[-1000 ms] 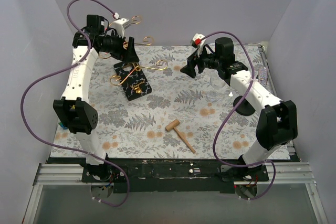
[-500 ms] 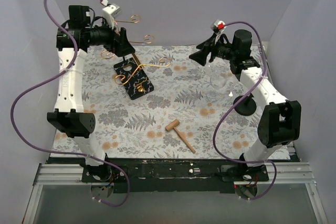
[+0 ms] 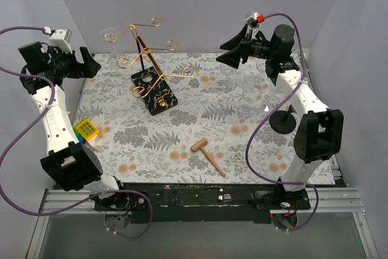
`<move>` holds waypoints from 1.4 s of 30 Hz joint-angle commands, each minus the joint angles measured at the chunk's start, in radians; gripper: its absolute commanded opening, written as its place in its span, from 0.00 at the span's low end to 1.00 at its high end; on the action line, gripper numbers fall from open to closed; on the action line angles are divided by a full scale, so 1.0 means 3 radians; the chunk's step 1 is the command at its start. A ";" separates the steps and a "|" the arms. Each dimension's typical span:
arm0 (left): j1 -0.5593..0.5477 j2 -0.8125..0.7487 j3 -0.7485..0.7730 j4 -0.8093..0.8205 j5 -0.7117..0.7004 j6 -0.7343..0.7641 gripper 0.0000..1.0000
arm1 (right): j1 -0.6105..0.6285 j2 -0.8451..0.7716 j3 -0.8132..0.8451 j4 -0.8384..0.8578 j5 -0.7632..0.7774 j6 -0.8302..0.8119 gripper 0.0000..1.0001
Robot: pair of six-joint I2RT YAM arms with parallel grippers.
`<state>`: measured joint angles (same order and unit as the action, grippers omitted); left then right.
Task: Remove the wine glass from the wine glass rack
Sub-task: Adjust the wine rack at the center of the board, then pick up the wine glass from the wine rack.
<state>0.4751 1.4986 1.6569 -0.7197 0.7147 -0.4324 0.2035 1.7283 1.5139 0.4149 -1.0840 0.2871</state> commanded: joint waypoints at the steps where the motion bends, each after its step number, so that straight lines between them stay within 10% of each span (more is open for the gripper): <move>1: -0.0050 -0.0194 -0.0144 0.0676 0.0087 -0.0046 0.92 | -0.0003 -0.0090 0.0088 -0.0013 0.0095 0.0000 0.81; 19: -0.0050 -0.0148 -0.0793 0.1345 0.0312 -0.0077 0.92 | -0.0014 -0.0320 0.0138 -0.0171 0.0040 -0.0297 0.89; 31: -0.0055 -0.0143 -0.1146 0.1723 0.0435 0.0005 0.92 | 0.0390 -0.1103 -0.0204 -0.0283 0.0878 -0.1938 0.95; 35: -0.0065 -0.0102 -0.1172 0.1821 0.0486 -0.0062 0.91 | 0.0431 -0.1047 -0.0092 -0.0304 0.0806 -0.1954 0.72; 37: -0.0080 -0.0097 -0.1177 0.1852 0.0486 -0.0087 0.91 | 0.0431 -0.0980 0.0010 -0.0395 0.0730 -0.1944 0.11; 38: -0.0086 -0.0097 -0.1187 0.1862 0.0491 -0.0088 0.91 | 0.0436 -0.0965 0.0046 -0.0401 0.0826 -0.1893 0.02; 39: -0.0091 -0.0097 -0.1197 0.1877 0.0496 -0.0093 0.91 | 0.0451 -0.0960 0.0031 -0.0361 0.0907 -0.1832 0.02; 42: -0.0101 -0.0082 -0.1213 0.1893 0.0522 -0.0077 0.91 | 0.0462 -0.0990 -0.0060 -0.0284 0.1031 -0.1872 0.84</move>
<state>0.4538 1.4830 1.3018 -0.1898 0.8425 -0.4541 0.3325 1.4479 1.4811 0.2970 -0.8375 -0.2592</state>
